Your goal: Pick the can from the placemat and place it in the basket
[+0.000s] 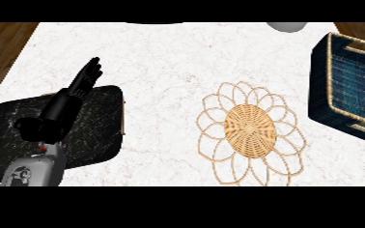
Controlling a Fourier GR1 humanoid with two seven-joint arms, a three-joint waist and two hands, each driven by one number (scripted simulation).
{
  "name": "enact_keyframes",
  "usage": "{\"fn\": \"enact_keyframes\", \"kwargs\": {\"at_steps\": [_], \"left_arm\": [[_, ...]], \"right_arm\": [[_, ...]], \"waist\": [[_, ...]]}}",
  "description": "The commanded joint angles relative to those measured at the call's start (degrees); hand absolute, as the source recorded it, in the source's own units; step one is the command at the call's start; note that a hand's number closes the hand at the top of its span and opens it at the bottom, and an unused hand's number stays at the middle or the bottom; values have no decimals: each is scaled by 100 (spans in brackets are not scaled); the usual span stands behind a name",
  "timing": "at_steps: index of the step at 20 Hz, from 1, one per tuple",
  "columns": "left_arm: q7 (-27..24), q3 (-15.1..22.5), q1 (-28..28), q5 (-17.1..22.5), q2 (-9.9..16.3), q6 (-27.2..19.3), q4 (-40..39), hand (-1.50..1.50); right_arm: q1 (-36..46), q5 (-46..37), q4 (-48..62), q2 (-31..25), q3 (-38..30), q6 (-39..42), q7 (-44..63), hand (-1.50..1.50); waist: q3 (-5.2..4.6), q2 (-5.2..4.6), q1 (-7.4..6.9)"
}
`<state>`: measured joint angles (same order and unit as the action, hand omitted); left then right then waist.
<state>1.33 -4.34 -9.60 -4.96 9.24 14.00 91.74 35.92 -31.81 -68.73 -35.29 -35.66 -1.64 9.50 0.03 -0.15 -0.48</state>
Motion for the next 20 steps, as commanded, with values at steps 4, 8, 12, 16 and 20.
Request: {"fn": "enact_keyframes", "kwargs": {"at_steps": [4, 8, 12, 16, 20], "left_arm": [[223, 75, -311, -85, -155, -166, -112, 0], [-142, -162, 67, 112, 125, 161, -9, 0], [86, -85, -227, 46, 3, 22, -83, 0], [188, 50, -109, -36, -99, -44, 169, 0], [-152, -5, 267, 6, -7, 117, 139, 0]], "right_arm": [[290, 431, 773, -118, -444, -792, -583, 150], [537, 393, 1579, -316, -114, -1157, -1018, -150], [761, 611, 2321, -743, -112, -1029, -1635, -150], [860, 885, 2114, -740, -79, -969, -1588, -150], [988, 1435, 2587, -918, -505, -760, -1851, -150]], "waist": [[1, 7, 24], [-2, 2, -13], [-1, -2, -12], [-1, 10, 3], [0, 6, -26]]}}
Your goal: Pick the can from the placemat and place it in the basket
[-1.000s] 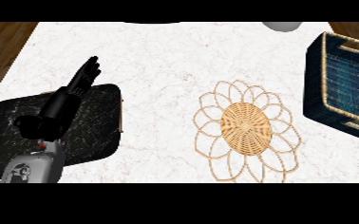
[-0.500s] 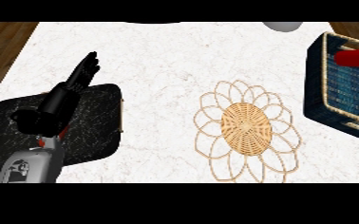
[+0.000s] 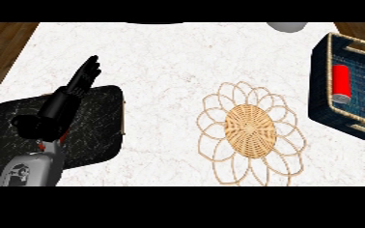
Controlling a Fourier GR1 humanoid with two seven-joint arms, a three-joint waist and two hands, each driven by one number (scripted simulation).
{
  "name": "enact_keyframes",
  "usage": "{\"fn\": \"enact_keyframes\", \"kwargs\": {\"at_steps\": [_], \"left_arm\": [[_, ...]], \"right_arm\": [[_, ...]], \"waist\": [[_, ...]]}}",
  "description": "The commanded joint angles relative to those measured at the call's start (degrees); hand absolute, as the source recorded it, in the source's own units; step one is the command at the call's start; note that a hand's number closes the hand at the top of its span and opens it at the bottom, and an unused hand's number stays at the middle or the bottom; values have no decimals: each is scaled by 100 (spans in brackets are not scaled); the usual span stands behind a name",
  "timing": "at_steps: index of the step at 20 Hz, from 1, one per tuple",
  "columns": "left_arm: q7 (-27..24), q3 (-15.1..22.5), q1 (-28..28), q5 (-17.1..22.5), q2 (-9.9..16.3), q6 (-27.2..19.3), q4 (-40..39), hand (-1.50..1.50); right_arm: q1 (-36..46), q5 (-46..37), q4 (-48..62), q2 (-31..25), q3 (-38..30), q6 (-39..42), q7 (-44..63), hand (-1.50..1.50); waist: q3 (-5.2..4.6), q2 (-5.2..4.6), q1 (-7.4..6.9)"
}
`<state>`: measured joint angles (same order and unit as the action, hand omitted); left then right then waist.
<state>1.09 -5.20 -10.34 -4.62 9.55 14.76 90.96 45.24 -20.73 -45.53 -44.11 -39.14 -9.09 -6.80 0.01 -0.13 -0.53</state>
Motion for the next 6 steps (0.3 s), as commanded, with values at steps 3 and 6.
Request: {"fn": "enact_keyframes", "kwargs": {"at_steps": [3, 6], "left_arm": [[-86, 69, 63, -127, -47, -53, -86, 0], [-78, -57, 394, 131, 50, 143, 261, 0]], "right_arm": [[-74, 790, -163, -62, -520, 203, 463, -150], [31, 1036, 522, -738, -797, 629, 711, -150]], "waist": [[-2, 27, 87], [2, 15, -1]]}}
